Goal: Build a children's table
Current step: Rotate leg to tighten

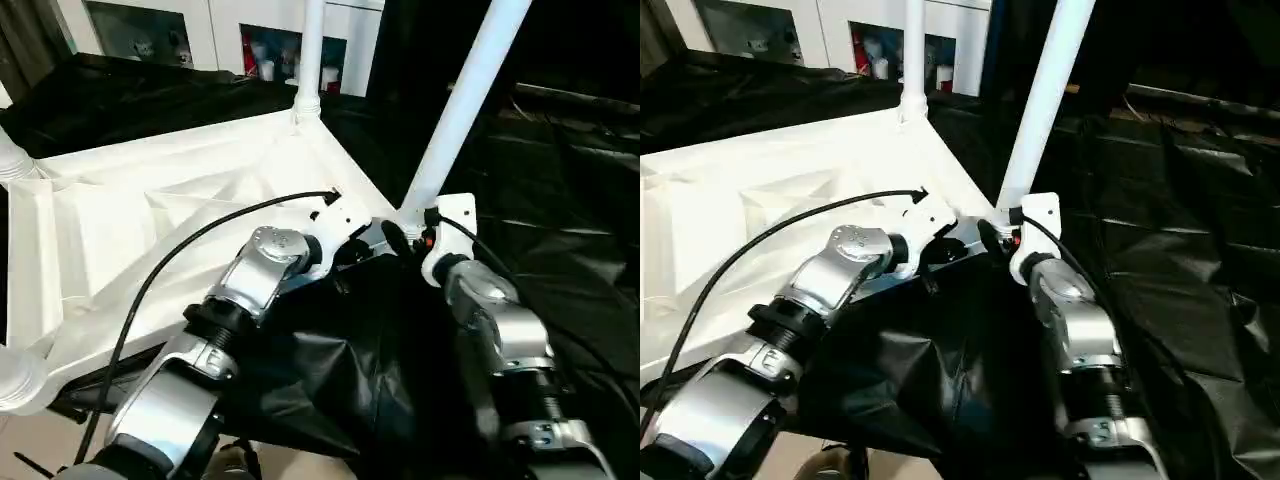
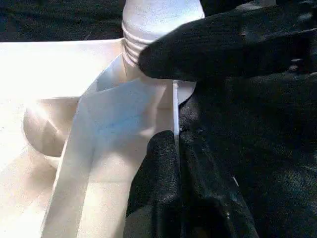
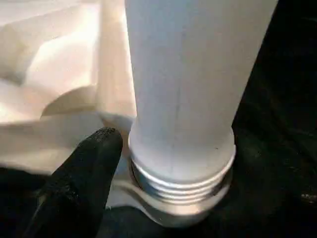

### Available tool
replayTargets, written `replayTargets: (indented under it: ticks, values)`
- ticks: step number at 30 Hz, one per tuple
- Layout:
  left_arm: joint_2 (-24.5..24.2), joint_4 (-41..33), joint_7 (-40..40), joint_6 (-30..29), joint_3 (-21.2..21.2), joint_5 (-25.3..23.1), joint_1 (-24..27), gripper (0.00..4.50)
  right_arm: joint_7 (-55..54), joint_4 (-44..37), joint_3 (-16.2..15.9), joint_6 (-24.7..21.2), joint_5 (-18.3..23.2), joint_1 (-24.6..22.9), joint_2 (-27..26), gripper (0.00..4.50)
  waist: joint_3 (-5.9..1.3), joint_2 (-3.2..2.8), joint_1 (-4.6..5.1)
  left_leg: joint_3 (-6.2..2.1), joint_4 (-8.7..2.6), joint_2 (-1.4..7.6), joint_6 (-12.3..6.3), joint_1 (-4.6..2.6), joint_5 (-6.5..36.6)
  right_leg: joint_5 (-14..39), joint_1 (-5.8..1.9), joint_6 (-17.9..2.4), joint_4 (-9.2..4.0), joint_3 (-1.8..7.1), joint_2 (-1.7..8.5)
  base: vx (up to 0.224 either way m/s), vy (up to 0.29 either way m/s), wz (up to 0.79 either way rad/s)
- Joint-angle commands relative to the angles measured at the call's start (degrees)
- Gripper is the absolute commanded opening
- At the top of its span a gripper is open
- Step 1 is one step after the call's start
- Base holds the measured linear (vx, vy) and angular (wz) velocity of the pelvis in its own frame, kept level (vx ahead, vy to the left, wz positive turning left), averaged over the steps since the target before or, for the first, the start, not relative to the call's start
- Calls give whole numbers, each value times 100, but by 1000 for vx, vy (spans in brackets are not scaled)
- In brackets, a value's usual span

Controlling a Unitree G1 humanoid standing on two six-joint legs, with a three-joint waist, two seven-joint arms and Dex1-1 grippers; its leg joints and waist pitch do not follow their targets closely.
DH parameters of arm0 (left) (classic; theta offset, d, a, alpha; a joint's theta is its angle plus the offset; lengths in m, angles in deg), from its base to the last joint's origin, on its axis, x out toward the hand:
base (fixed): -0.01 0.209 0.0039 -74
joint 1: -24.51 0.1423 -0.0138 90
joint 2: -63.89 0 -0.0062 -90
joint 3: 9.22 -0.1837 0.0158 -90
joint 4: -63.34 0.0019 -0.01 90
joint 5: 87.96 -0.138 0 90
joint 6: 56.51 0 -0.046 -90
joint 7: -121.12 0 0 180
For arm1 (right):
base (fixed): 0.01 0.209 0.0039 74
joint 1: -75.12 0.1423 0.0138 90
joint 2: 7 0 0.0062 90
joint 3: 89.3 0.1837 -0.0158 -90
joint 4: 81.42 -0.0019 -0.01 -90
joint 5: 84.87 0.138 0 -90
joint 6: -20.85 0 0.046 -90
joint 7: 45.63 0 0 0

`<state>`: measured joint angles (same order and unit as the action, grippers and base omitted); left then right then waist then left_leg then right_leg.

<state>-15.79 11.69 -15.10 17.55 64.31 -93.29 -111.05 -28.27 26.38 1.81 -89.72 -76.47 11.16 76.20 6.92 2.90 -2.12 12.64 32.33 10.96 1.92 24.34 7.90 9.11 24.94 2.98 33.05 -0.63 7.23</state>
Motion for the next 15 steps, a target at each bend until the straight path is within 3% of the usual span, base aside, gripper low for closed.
replayTargets:
  ticks: [1, 2, 5, 6, 8, 11, 12, 15]
  values:
    - [-54, -166, 345, 354, -71, 136, 149, 0, 503, -351, -186, -20, 73, -149, 219, 363, -392, 35, -18, -122, -415, 130, -23, -224, 2088, 2035, -149, -724, -457, 34, 9, 0, 0, 0]
    - [-157, -271, 555, 390, -96, 181, 220, 0, 812, -519, -255, -36, 97, -234, 448, 363, -397, 2, -32, -113, -410, 133, -69, -223, 1980, 1892, -150, -771, -438, 42, 7, 0, 0, 0]
    - [-460, -627, 1282, 540, -167, 388, 432, 0, 1680, -1010, -413, -117, 194, -512, 1134, 363, -387, 21, -64, -105, -402, 140, -206, -193, 1811, 1741, -196, -862, -418, 41, 7, 0, 0, 0]
    - [-460, -627, 1282, 540, -167, 388, 432, 0, 1680, -1010, -413, -117, 194, -512, 1134, 363, -392, 18, -66, -104, -400, 144, -232, -198, 1772, 1724, -198, -889, -410, 41, 10, 0, 0, 0]
    - [-737, -964, 1807, 486, -243, 521, 575, 0, 2300, -1332, -362, -193, 385, -762, 1664, 363, -412, 22, -91, -93, -380, 163, -324, -214, 1595, 1519, -206, -1039, -377, 41, 16, 28, -9, 0]
    - [-852, -1115, 2004, 452, -257, 587, 633, 0, 2537, -1410, -331, -197, 437, -847, 1861, 363, -415, -1, -118, -70, -358, 171, -416, -223, 1372, 1193, -188, -1184, -333, 46, -4, 0, 0, 0]
    - [-913, -1216, 2118, 429, -255, 631, 678, 0, 2667, -1465, -323, -230, 483, -885, 1945, 363, -433, -8, -123, -63, -337, 169, -458, -220, 1160, 872, -203, -1299, -287, 37, -17, 0, 0, 0]
    - [-1026, -1448, 2328, 368, -258, 705, 793, 0, 3017, -1627, -401, -314, 653, -957, 2113, 363, -436, -3, -126, -53, -318, 168, -534, -219, 1032, 566, -226, -1417, -245, 37, -24, 0, 0, 0]
